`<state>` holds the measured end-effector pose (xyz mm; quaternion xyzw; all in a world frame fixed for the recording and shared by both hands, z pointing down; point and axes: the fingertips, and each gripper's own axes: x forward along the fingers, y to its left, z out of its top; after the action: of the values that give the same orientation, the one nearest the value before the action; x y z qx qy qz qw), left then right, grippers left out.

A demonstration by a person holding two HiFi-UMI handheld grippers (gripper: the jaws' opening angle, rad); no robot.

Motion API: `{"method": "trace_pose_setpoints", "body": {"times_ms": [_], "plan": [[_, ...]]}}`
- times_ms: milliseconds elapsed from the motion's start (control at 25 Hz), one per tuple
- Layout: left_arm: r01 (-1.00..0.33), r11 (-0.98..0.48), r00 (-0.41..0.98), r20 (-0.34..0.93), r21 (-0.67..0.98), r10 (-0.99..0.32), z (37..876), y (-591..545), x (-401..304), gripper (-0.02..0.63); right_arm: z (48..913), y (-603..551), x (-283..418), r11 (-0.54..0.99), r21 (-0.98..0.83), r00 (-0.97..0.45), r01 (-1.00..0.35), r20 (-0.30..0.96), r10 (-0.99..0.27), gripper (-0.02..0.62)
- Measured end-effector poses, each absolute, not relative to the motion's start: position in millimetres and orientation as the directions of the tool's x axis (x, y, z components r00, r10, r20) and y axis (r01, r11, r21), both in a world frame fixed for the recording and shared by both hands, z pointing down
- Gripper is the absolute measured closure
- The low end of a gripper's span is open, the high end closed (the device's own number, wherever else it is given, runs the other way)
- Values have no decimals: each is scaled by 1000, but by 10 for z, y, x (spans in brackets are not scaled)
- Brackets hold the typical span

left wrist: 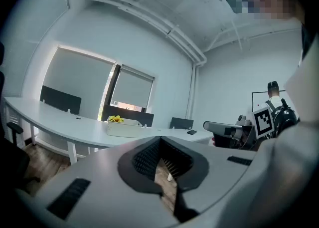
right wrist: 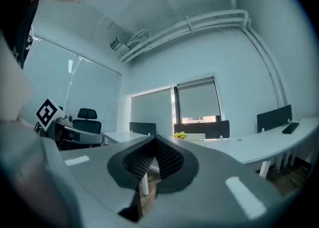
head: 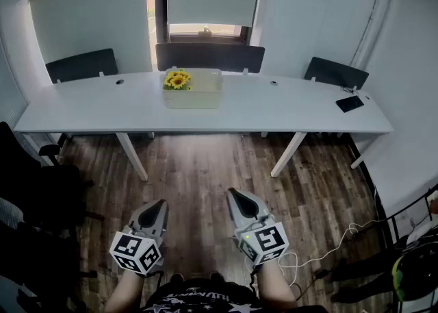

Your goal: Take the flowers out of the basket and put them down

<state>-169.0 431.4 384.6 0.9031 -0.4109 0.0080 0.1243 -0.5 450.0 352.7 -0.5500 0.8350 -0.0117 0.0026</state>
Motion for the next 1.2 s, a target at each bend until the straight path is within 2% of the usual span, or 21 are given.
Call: {"method": "trace_pose_setpoints", "body": {"times_ms": [720, 960, 1200], "plan": [[-756, -616, 650, 149, 220, -745, 4043, 4219, -1686, 597, 3800, 4403, -15, 395, -69, -399, -916, 69, -914, 595], [-768, -600, 635, 145, 225, -759, 4056, 4162, -1465, 597, 3695, 4447, 325, 399, 15, -399, -917, -13, -917, 594], [-814, -546, 574, 138, 198, -807, 4060, 4147, -1289, 597, 3927, 4340, 752, 387, -22, -388, -922, 38, -921, 594]]}}
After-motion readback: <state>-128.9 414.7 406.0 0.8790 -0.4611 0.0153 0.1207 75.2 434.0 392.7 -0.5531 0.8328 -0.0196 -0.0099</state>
